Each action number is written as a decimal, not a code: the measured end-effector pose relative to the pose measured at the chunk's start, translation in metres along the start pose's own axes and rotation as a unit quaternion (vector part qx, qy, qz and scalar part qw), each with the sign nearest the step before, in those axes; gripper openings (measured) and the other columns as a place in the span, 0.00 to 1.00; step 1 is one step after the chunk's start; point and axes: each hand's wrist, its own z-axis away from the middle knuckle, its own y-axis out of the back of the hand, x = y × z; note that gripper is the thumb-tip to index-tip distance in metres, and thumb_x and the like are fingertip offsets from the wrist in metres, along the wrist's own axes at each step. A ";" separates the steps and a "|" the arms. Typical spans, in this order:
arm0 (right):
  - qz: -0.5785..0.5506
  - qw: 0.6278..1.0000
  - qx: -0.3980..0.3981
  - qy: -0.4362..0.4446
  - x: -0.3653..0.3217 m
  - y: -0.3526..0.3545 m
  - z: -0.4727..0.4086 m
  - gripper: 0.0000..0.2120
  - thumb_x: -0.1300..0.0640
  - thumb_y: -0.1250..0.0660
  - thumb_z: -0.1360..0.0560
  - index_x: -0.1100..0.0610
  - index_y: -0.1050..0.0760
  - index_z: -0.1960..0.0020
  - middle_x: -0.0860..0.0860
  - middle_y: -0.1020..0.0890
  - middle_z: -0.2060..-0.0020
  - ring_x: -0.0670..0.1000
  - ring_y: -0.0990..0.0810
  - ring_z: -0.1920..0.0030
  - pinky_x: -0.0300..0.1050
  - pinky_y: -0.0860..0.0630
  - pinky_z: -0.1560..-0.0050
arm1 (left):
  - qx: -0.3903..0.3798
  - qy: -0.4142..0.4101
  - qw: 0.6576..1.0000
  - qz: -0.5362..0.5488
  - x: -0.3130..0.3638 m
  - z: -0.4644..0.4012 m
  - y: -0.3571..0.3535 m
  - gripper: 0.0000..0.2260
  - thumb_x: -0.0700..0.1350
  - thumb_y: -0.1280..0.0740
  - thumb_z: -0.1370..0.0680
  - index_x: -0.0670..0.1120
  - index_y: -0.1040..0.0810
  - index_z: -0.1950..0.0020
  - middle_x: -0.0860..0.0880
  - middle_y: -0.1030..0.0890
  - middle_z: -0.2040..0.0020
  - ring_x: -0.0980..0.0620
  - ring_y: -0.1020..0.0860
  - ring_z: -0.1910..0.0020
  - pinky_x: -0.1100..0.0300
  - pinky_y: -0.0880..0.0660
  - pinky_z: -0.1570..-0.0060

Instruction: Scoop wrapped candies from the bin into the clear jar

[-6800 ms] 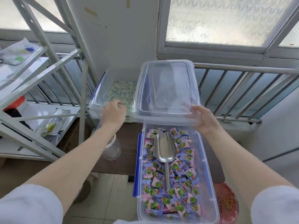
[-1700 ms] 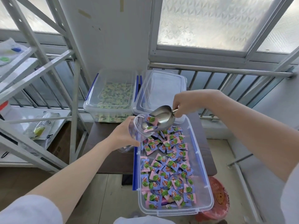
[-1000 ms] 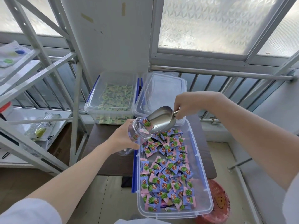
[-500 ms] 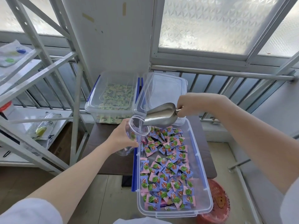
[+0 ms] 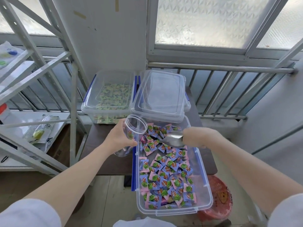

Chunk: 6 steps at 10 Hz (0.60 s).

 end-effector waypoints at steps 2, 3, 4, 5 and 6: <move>-0.077 0.996 -0.051 -0.012 -0.005 -0.054 -0.018 0.15 0.65 0.47 0.21 0.63 0.33 0.65 0.52 0.33 0.70 0.49 0.36 0.72 0.40 0.39 0.72 | 0.009 0.000 1.000 -0.004 -0.005 0.002 -0.003 0.37 0.39 0.21 0.38 0.52 0.35 0.34 0.55 0.25 0.43 0.54 0.26 0.43 0.63 0.33 0.52; -0.131 0.990 -0.033 -0.028 -0.009 -0.072 -0.026 0.14 0.60 0.46 0.20 0.67 0.24 0.46 0.50 0.34 0.69 0.47 0.37 0.70 0.43 0.33 0.65 | 0.016 0.008 1.000 -0.011 -0.006 0.002 -0.003 0.38 0.39 0.21 0.37 0.50 0.35 0.32 0.58 0.26 0.47 0.53 0.25 0.46 0.62 0.32 0.52; -0.176 0.984 -0.025 -0.023 -0.018 -0.083 -0.040 0.16 0.60 0.44 0.21 0.65 0.24 0.40 0.50 0.34 0.69 0.50 0.33 0.69 0.44 0.30 0.57 | 0.013 0.014 1.000 -0.017 -0.006 0.001 -0.003 0.38 0.39 0.21 0.37 0.52 0.35 0.33 0.60 0.27 0.49 0.52 0.24 0.50 0.67 0.29 0.59; -0.242 0.970 0.008 -0.015 -0.032 -0.080 -0.066 0.16 0.61 0.44 0.22 0.66 0.24 0.40 0.50 0.34 0.69 0.54 0.29 0.61 0.44 0.31 0.63 | 0.011 0.021 1.000 -0.010 -0.007 -0.001 -0.003 0.37 0.39 0.22 0.37 0.55 0.36 0.35 0.63 0.27 0.49 0.50 0.23 0.53 0.67 0.27 0.61; -0.252 0.967 0.048 -0.005 -0.050 -0.072 -0.096 0.15 0.64 0.45 0.22 0.66 0.24 0.41 0.52 0.34 0.68 0.55 0.29 0.61 0.45 0.31 0.62 | 0.007 0.023 1.000 -0.009 -0.009 -0.001 -0.003 0.39 0.40 0.21 0.38 0.55 0.36 0.33 0.65 0.28 0.48 0.53 0.24 0.46 0.63 0.30 0.54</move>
